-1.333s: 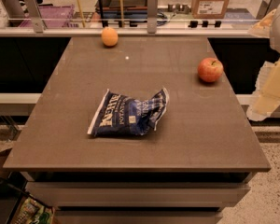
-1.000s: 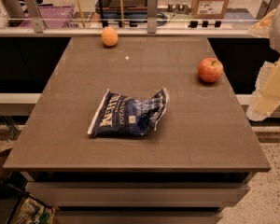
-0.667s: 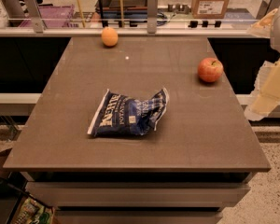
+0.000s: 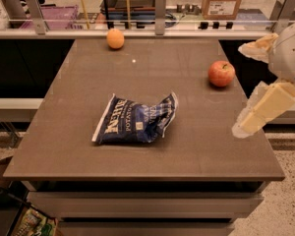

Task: Move blue chip bag near orange

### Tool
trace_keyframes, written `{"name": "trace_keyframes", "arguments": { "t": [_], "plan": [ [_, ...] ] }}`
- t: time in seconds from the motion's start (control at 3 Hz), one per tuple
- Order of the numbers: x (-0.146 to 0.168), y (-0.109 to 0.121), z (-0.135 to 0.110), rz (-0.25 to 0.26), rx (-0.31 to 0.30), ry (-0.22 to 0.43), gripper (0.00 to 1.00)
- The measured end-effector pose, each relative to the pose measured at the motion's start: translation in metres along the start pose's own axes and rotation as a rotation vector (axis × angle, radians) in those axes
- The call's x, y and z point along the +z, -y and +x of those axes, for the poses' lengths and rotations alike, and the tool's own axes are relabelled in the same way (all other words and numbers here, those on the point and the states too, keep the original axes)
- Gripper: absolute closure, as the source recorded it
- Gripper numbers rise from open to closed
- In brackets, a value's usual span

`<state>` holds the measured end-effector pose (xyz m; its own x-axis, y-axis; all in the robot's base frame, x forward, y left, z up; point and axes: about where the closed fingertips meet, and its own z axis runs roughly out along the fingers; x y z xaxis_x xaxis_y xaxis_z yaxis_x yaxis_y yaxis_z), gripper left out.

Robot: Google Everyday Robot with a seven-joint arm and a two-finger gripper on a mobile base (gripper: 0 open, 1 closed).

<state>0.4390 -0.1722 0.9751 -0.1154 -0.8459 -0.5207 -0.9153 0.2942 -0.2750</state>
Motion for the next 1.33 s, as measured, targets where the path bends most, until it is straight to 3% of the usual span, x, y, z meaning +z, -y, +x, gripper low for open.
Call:
{"name": "trace_keyframes", "arguments": {
  "t": [0.33,0.67,1.0,1.33],
  "plan": [
    [0.031,-0.015,-0.014,-0.068,0.008,0.15,0.0],
    [0.053,-0.019,-0.024,-0.08,-0.032,0.226,0.0],
    [0.073,-0.022,-0.032,-0.052,-0.06,0.224,0.0],
    [0.096,-0.019,-0.031,0.024,-0.046,0.163,0.0]
  ]
}}
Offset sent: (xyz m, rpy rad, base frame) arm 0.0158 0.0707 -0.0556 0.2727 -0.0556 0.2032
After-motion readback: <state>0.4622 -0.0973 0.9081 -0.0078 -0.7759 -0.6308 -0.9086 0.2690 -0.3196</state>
